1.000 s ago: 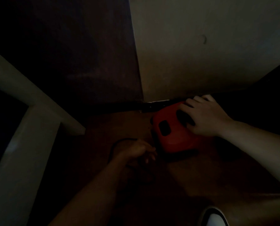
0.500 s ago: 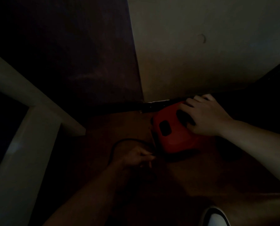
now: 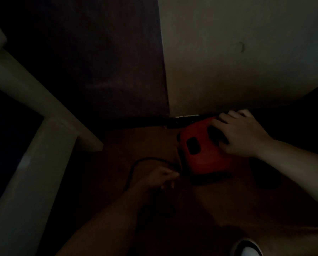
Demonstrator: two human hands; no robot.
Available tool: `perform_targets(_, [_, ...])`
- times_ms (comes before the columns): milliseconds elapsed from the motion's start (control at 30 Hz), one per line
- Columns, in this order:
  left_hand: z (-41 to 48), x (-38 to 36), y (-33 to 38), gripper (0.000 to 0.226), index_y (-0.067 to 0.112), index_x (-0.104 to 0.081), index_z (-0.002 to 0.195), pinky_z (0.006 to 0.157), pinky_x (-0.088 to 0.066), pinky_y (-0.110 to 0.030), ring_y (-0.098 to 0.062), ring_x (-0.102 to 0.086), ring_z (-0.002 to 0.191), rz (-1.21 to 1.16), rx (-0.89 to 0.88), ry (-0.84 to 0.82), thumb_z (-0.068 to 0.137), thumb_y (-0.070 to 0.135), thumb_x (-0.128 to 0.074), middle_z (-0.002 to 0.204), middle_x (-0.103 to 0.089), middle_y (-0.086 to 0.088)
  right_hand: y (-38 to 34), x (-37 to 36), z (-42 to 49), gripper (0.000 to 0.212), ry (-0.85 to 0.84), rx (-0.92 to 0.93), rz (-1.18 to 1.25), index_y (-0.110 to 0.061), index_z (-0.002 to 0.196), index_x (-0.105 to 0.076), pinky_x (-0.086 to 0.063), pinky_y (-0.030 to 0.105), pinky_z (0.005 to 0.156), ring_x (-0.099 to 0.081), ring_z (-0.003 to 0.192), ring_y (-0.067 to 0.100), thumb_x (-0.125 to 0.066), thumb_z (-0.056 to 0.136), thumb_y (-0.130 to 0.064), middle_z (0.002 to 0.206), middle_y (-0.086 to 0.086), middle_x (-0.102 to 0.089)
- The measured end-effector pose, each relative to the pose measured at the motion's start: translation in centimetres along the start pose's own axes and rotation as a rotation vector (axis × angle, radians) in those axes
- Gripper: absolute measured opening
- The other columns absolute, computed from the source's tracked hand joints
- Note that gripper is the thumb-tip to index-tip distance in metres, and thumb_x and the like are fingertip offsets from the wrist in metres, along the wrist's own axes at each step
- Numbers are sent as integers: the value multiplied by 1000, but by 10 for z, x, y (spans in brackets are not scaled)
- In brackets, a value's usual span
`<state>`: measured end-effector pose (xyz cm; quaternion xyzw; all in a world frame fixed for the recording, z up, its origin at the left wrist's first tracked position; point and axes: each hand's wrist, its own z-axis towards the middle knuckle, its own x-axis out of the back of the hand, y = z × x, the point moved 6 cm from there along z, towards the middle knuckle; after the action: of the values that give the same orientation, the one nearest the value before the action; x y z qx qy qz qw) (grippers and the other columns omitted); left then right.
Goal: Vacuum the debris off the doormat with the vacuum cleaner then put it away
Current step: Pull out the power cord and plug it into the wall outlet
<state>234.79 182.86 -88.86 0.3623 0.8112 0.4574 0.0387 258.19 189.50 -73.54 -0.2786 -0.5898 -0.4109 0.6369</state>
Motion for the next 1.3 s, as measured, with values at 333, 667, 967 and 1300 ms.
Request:
perform_targets(333, [6,34,-38,32,13,-65,121,94,-54,-37,-26,-68,100,90,234,536,100,34,-53,117,-67,-16,0,1,-1,62,-12,0,20,-25,125,-57,-39,42,88,-59,97,27,-73,68,-45,105,2,-61])
perform_targets(667, [-20,60,55,25,13,-42,106,69,-53,-22,-4,-65,73,-345,-285,537,94,-3,-57,92,-62,-4,-1,3,-1,64,-24,-17,25,-26,123,-56,-42,44,90,-60,98,27,-73,64,-45,107,2,-61])
perform_targets(967, [-16,14,70,30,25,-65,110,115,-24,-30,-12,-25,138,130,-220,369,87,45,-69,149,-28,-1,-2,3,0,61,-60,-27,16,-25,124,-56,-42,44,91,-60,101,29,-71,68,-44,109,3,-62])
perform_targets(1300, [-22,12,84,21,10,-59,106,82,-44,-24,-14,-54,97,205,-165,664,92,24,-68,106,-52,1,-2,4,0,63,-20,-16,19,-24,121,-55,-43,44,89,-61,97,31,-74,64,-43,106,5,-63])
